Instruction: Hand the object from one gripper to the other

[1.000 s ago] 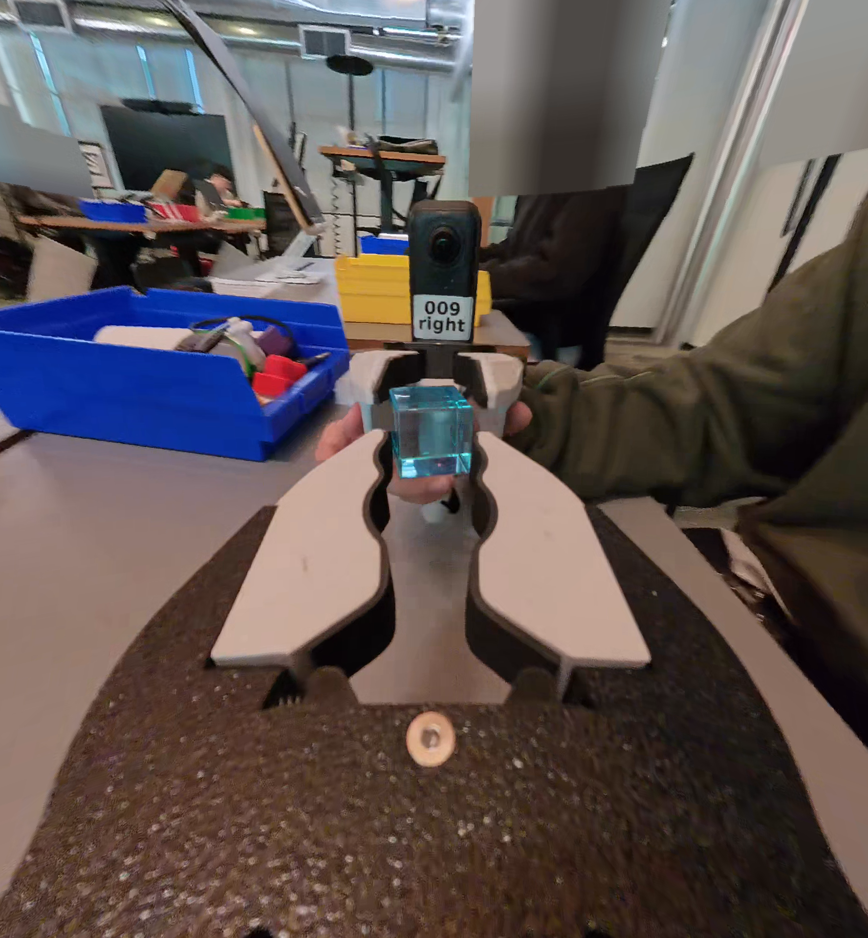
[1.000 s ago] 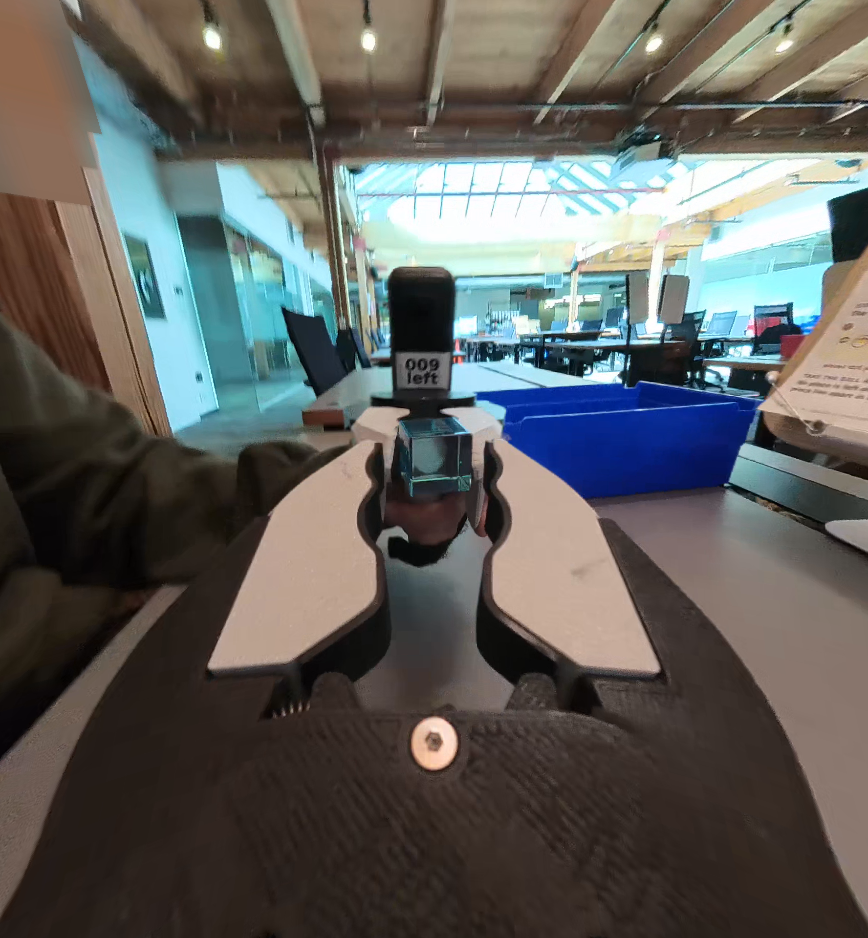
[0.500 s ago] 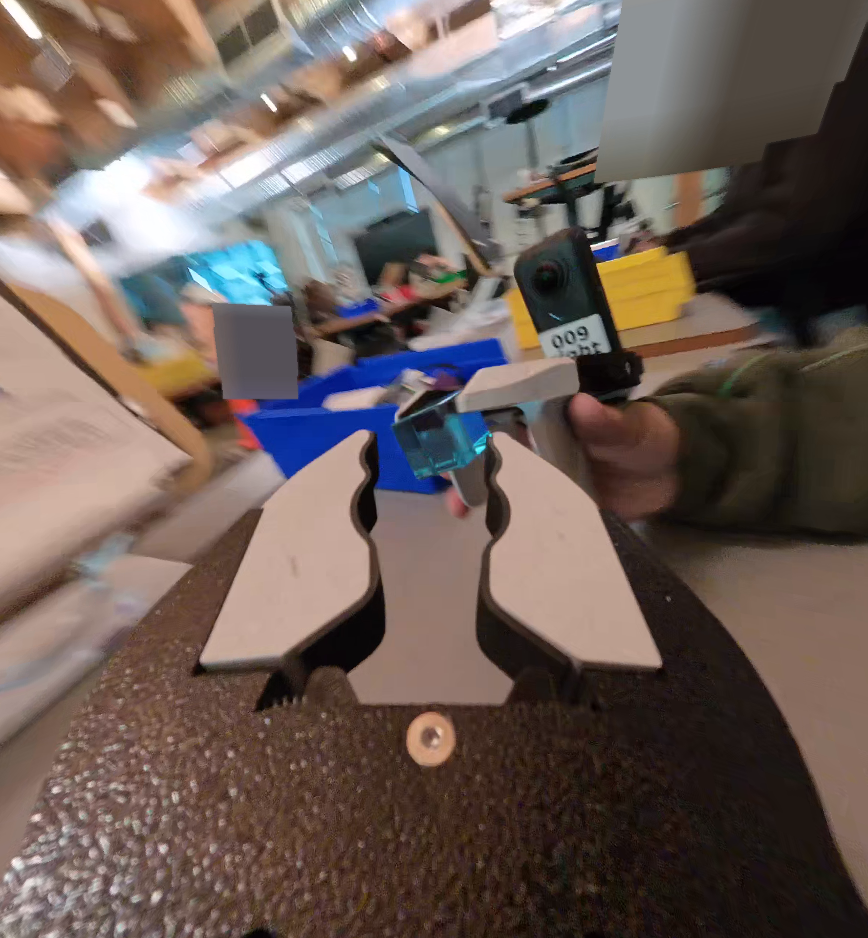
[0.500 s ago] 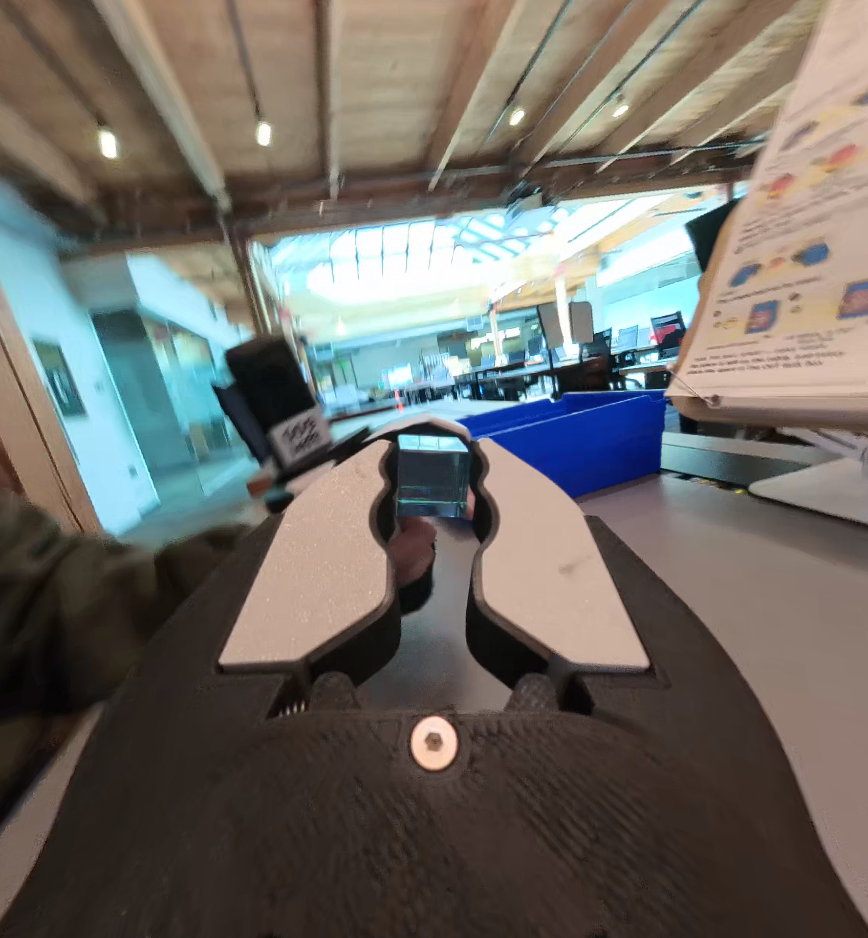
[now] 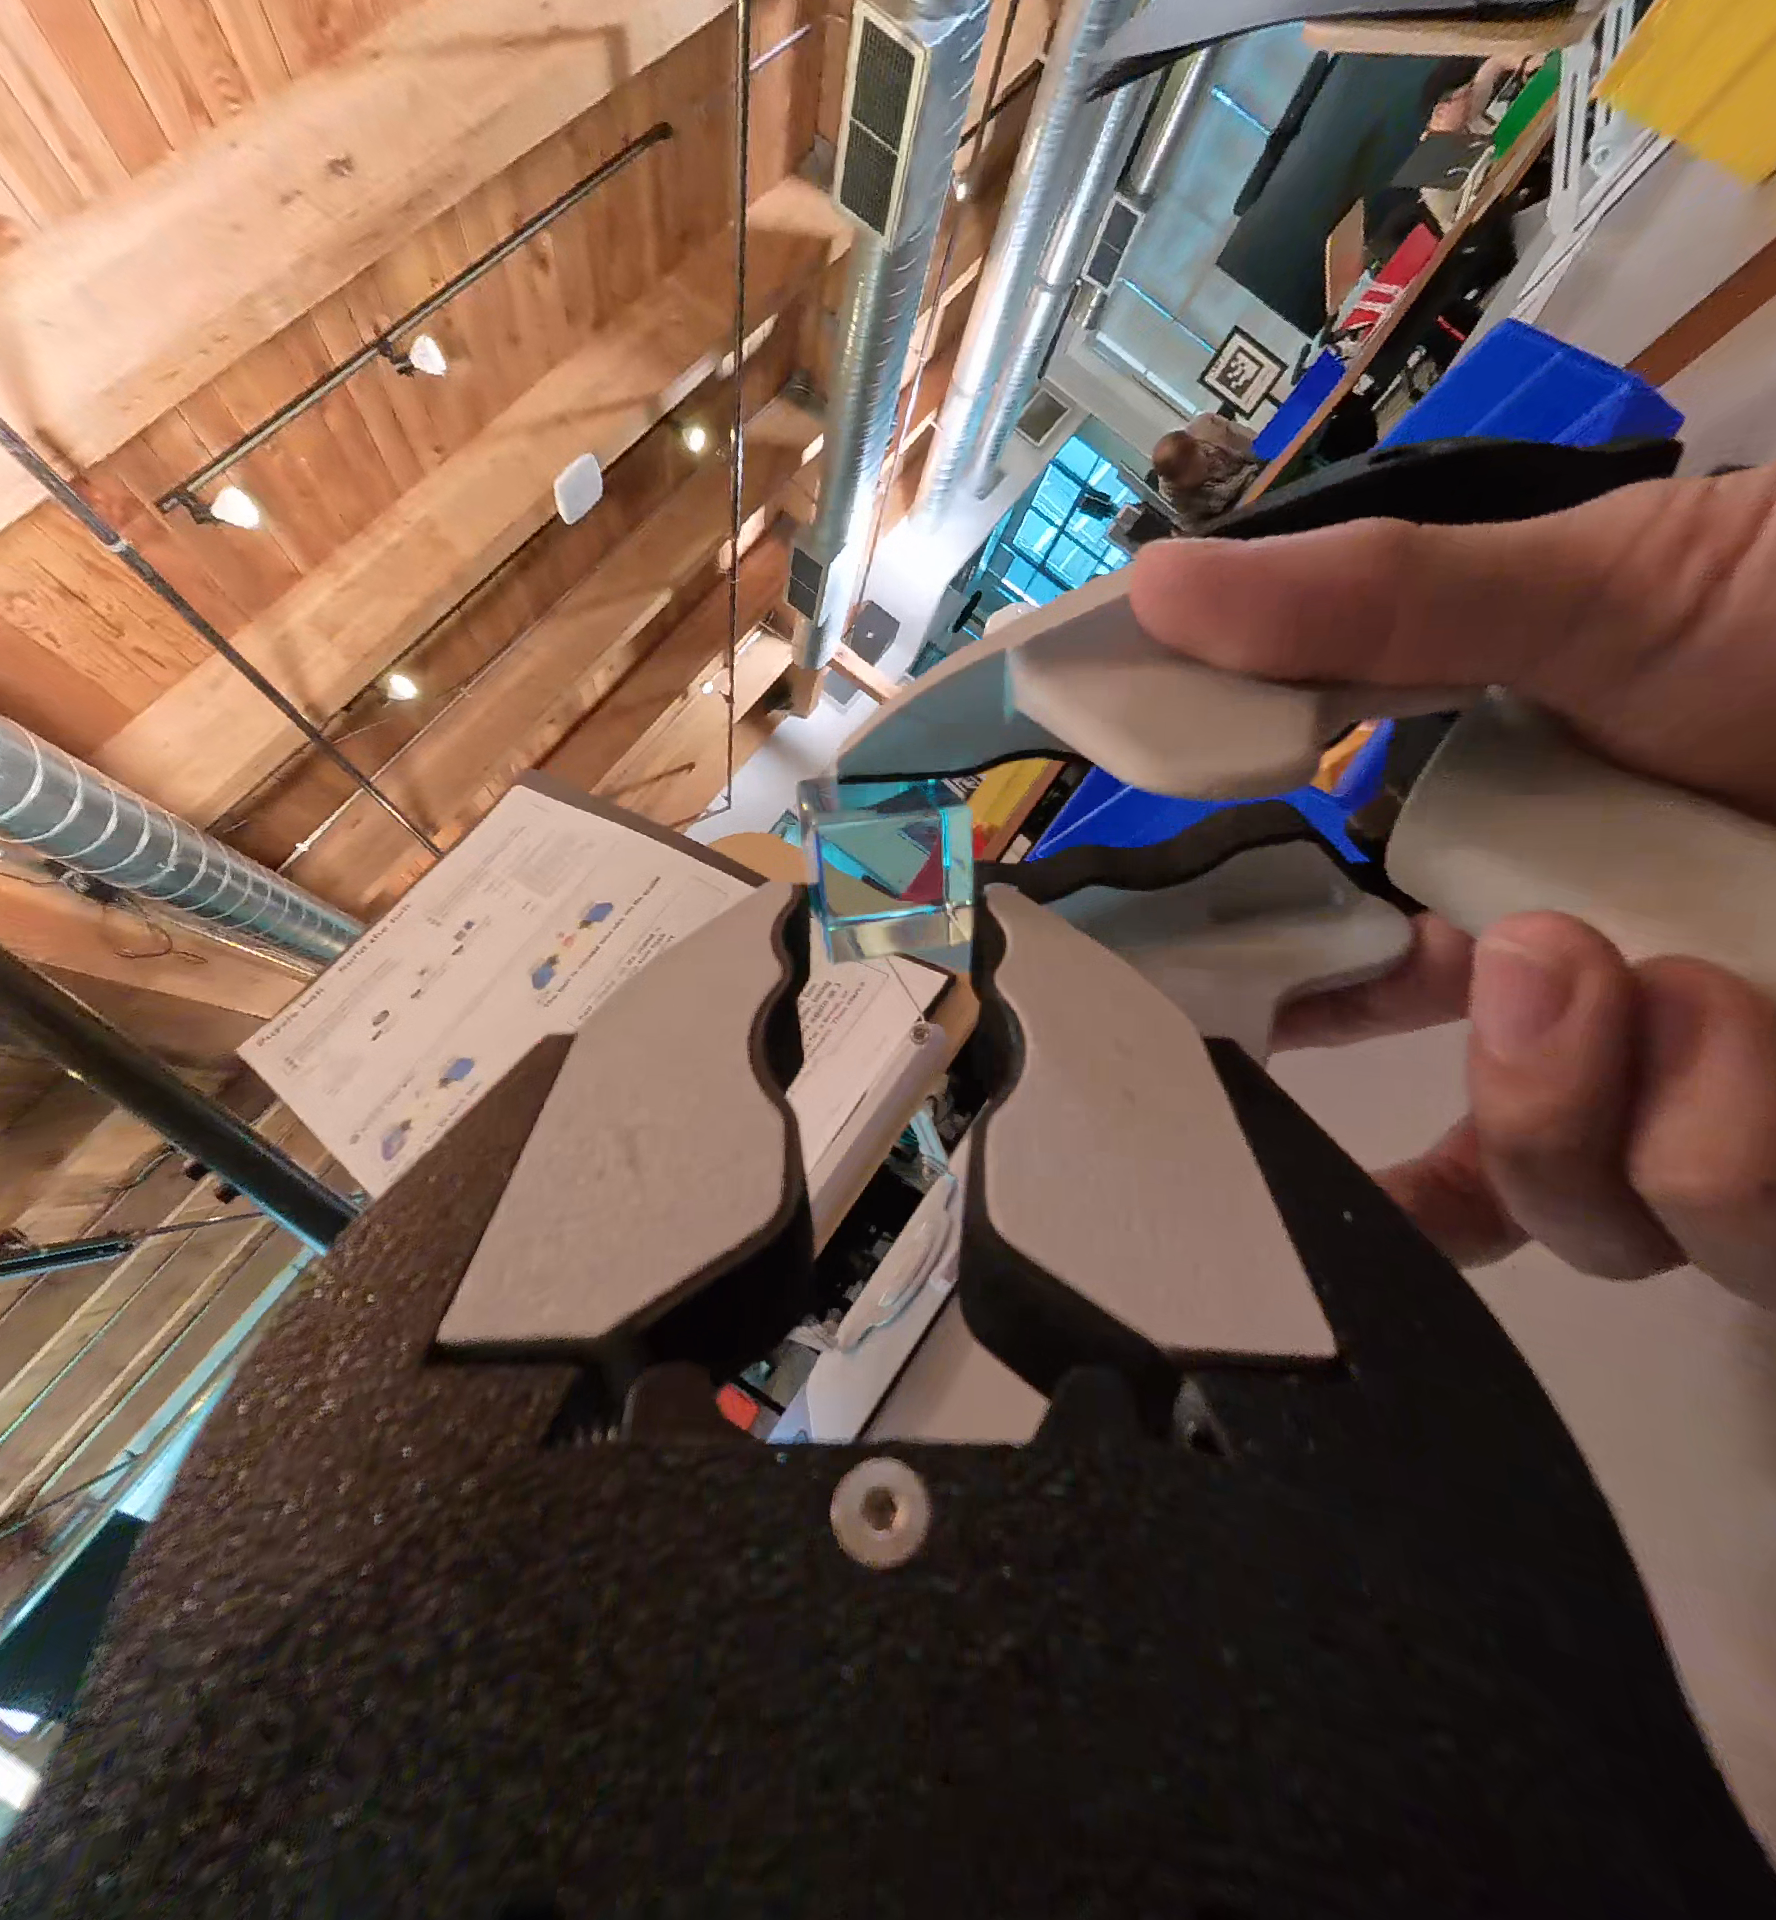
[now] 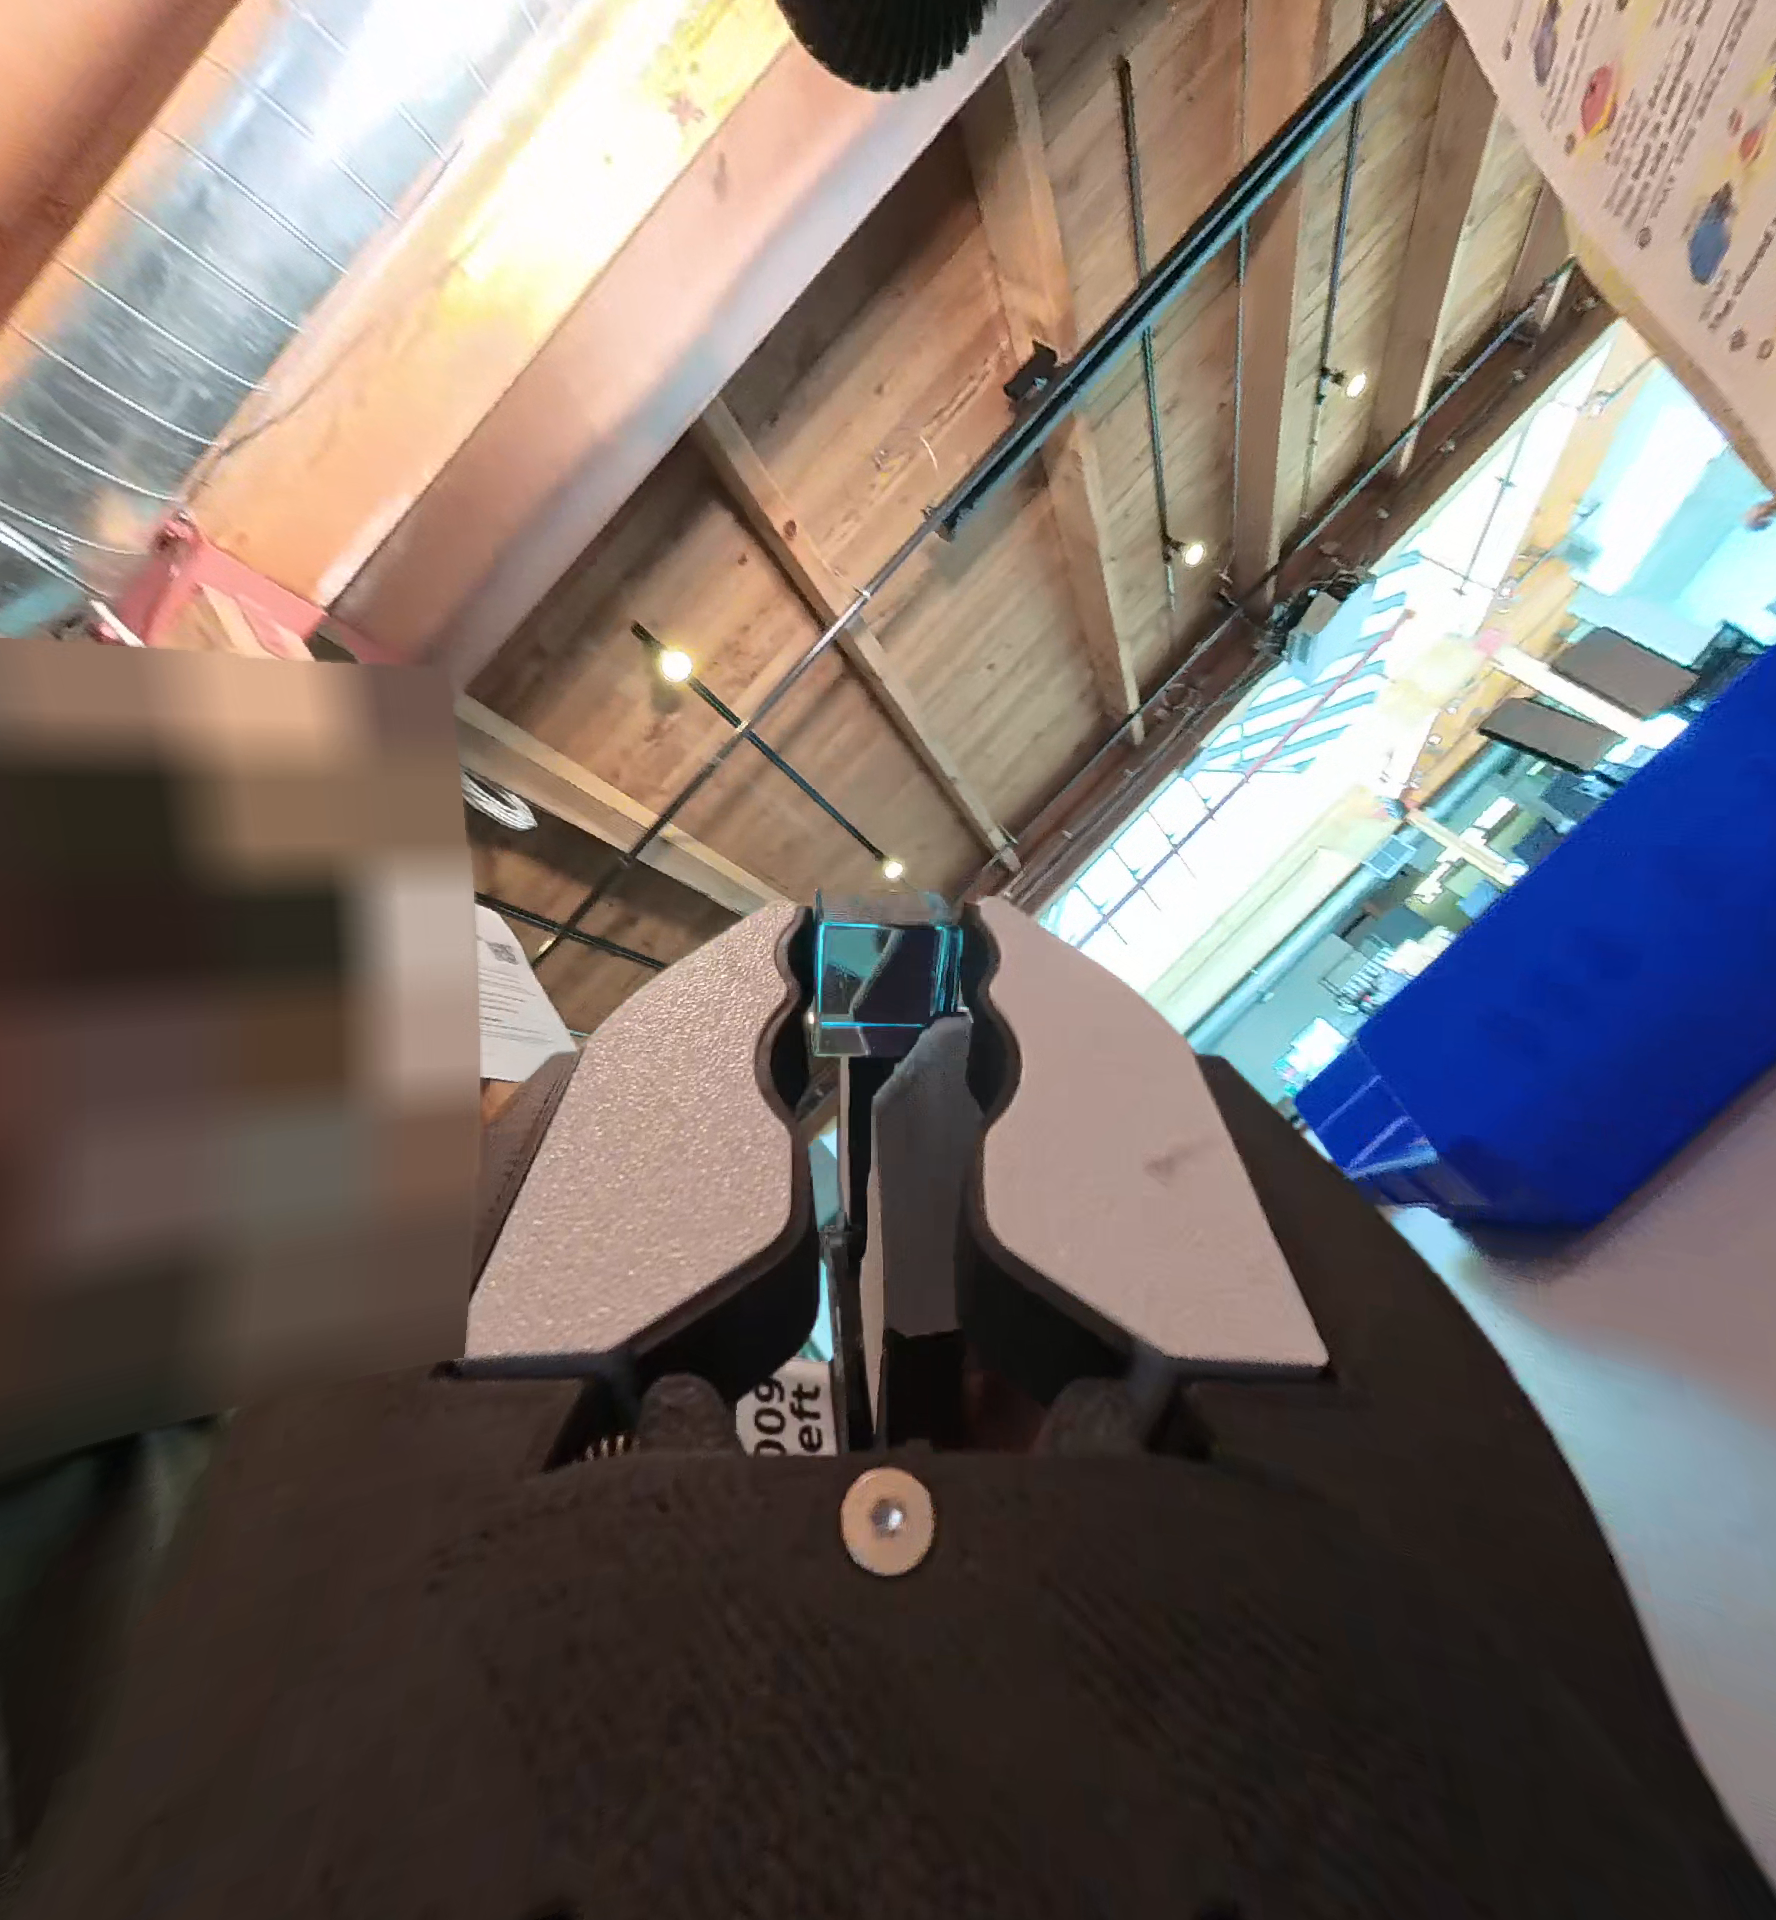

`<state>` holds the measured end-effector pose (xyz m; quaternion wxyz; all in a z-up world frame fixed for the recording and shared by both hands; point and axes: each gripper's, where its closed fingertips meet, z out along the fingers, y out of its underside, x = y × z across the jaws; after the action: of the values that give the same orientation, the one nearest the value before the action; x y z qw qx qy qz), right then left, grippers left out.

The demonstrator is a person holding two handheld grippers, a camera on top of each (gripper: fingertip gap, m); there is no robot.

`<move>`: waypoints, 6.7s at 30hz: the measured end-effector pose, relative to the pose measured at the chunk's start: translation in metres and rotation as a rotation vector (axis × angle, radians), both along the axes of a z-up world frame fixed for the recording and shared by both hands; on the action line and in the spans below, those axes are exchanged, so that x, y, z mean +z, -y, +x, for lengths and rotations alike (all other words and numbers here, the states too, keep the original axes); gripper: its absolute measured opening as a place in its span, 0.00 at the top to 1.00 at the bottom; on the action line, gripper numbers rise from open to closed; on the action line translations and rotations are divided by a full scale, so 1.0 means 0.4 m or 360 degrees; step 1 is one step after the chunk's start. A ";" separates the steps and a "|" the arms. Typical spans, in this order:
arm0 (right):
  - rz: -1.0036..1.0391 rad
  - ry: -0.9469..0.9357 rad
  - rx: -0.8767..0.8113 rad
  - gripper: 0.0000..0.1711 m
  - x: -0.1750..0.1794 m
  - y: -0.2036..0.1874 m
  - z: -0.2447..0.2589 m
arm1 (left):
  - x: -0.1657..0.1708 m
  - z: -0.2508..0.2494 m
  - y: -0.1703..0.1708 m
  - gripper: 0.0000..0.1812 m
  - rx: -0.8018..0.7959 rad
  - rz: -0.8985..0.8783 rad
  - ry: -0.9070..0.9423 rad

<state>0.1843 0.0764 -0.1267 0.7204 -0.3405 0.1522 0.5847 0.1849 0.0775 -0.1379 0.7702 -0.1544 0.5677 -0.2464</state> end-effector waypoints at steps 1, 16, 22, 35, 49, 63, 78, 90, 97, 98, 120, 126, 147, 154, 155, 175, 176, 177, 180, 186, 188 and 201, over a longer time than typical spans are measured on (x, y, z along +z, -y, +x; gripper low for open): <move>0.0025 0.0000 0.0009 0.84 0.006 0.003 -0.005 | 0.006 -0.004 0.003 0.84 0.0006 0.0010 0.0021; -0.0013 0.1138 -0.0309 0.75 0.006 0.043 -0.011 | -0.080 -0.046 0.030 0.85 -0.1215 -0.1078 -0.1071; -0.0048 0.1700 -0.0389 0.76 -0.038 0.034 -0.085 | -0.084 -0.088 0.043 0.85 -0.1504 -0.1260 -0.1285; -0.0323 0.1430 -0.0896 0.84 -0.037 -0.014 0.029 | -0.071 0.008 0.008 0.82 -0.0940 -0.1132 -0.0714; -0.0232 0.1184 -0.0863 0.84 -0.017 -0.003 0.031 | -0.047 0.022 0.028 0.77 -0.0767 -0.0960 -0.0481; 0.0002 0.1979 -0.0922 0.84 -0.040 0.016 -0.040 | -0.074 -0.013 -0.005 0.75 -0.1629 -0.2635 -0.1489; 0.0000 0.2518 -0.0996 0.84 -0.104 -0.005 -0.084 | -0.112 -0.051 0.040 0.85 -0.1857 -0.2745 -0.1884; -0.0514 0.0556 0.0425 0.64 -0.092 -0.028 -0.056 | -0.052 -0.034 -0.054 0.85 -0.1256 -0.1240 -0.0776; -0.0507 0.0550 0.0567 0.73 -0.095 -0.022 -0.100 | -0.095 -0.040 -0.007 0.85 -0.1082 -0.0586 -0.0754; -0.0504 0.0533 0.0559 0.78 -0.094 -0.023 -0.096 | -0.095 -0.041 -0.001 0.85 -0.1092 -0.0580 -0.0749; 0.0054 0.2858 -0.0924 0.84 -0.134 -0.001 -0.103 | -0.137 -0.101 0.044 0.77 -0.1839 -0.2457 -0.2059; 0.0071 0.3028 -0.0958 0.84 -0.154 -0.008 -0.115 | -0.140 -0.118 0.049 0.84 -0.1892 -0.2341 -0.2050; -0.0546 0.0493 0.0680 0.68 -0.098 -0.016 -0.107 | -0.108 -0.057 0.000 0.85 -0.1176 -0.0604 -0.0795; -0.0587 0.0564 0.0642 0.80 -0.122 -0.023 -0.095 | -0.131 -0.046 0.000 0.85 -0.1081 -0.0512 -0.0833; -0.0613 0.0617 0.0624 0.82 -0.127 -0.025 -0.092 | -0.137 -0.041 -0.004 0.85 -0.1052 -0.0534 -0.0859; -0.2049 0.1612 -0.1872 0.84 -0.125 0.237 0.692 | -0.209 0.026 -0.092 0.74 -0.0626 -0.0951 -0.1065; -0.2127 0.1693 -0.1897 0.83 -0.130 0.232 0.714 | -0.209 0.026 -0.093 0.74 -0.0626 -0.0956 -0.1062; -0.2184 0.1751 -0.1915 0.83 -0.137 0.225 0.732 | -0.208 0.026 -0.094 0.74 -0.0628 -0.0959 -0.1061; -0.2291 0.1822 -0.1830 0.79 -0.173 0.196 0.751 | -0.207 0.028 -0.095 0.74 -0.0626 -0.0969 -0.1059; -0.2224 0.1961 -0.1877 0.56 -0.167 0.181 0.704 | -0.222 0.039 -0.117 0.74 -0.0497 -0.1024 -0.1106; -0.2161 0.1978 -0.1922 0.54 -0.145 0.180 0.675 | -0.228 0.044 -0.135 0.74 -0.0412 -0.1058 -0.1114; -0.1662 0.2099 -0.1847 0.64 -0.147 0.029 0.388 | -0.188 0.038 -0.241 0.74 -0.0128 -0.1306 -0.0980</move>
<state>0.3394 0.0646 -0.1857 0.5944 -0.7399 0.1027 -0.2976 0.2001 0.1737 -0.2131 0.4331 -0.4874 0.6303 -0.4214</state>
